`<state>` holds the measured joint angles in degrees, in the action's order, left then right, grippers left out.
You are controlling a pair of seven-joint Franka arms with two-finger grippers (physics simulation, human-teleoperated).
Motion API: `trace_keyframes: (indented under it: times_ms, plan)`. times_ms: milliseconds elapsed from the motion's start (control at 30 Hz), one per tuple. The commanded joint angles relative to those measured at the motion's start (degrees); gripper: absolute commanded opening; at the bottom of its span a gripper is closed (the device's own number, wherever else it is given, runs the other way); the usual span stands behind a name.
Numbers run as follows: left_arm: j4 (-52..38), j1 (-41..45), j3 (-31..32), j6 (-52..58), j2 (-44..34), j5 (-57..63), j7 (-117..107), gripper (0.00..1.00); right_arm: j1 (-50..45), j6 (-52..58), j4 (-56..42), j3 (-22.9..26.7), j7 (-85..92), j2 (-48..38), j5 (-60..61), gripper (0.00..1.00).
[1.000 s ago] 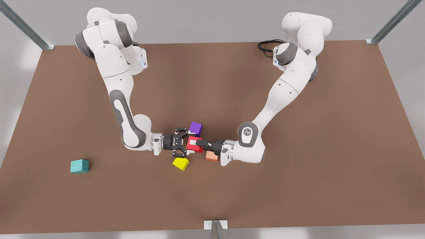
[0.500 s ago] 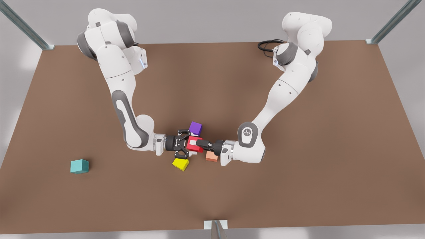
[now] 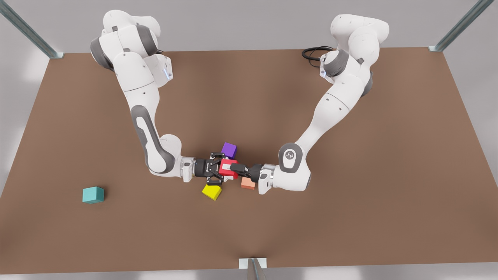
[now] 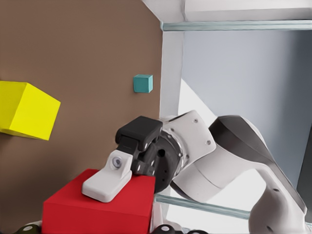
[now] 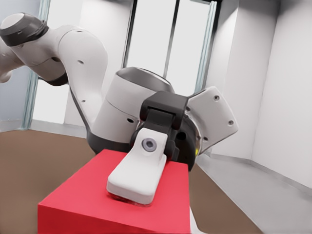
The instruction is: Pick up red wooden cube and pass to hand red wooden cube and place in blue wooden cube
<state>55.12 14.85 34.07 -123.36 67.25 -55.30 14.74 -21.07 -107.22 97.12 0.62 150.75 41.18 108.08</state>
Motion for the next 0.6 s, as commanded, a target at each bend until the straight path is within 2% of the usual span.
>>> trace_keyframes:
  times_ms: [0, 200, 367, 467, 500, 567]
  plan:
    - [0.0, 0.0, 0.0, 0.2, -0.2, -0.2, 1.7, 1.00, 0.1, 0.1, -0.4, 0.0, 1.1, -0.1, 0.3, 0.52]
    - [0.0, 0.0, 0.0, 0.2, -0.2, -0.3, 1.6, 1.00, 0.6, 0.1, -0.9, 0.2, 0.6, -0.1, -0.1, 0.52]
    - [0.0, -0.3, 0.0, 0.3, -0.4, -0.2, 1.5, 1.00, 4.0, 0.3, -2.4, 1.4, -0.1, 0.0, -12.3, 0.52]
    - [0.1, -4.2, 0.0, 4.8, -0.9, -0.2, 0.5, 1.00, 12.3, 7.0, -3.5, 1.5, -4.8, -0.7, -36.4, 0.52]
    - [0.1, -5.9, 0.0, 6.9, -0.9, -0.2, 0.3, 1.00, 13.8, 8.4, -4.0, 1.5, -4.9, -0.8, -40.4, 0.52]
    - [0.0, -13.6, -0.2, 18.0, -1.4, 0.5, 0.3, 1.00, 16.6, 11.6, -4.0, 4.1, -12.5, -4.4, -57.2, 0.52]
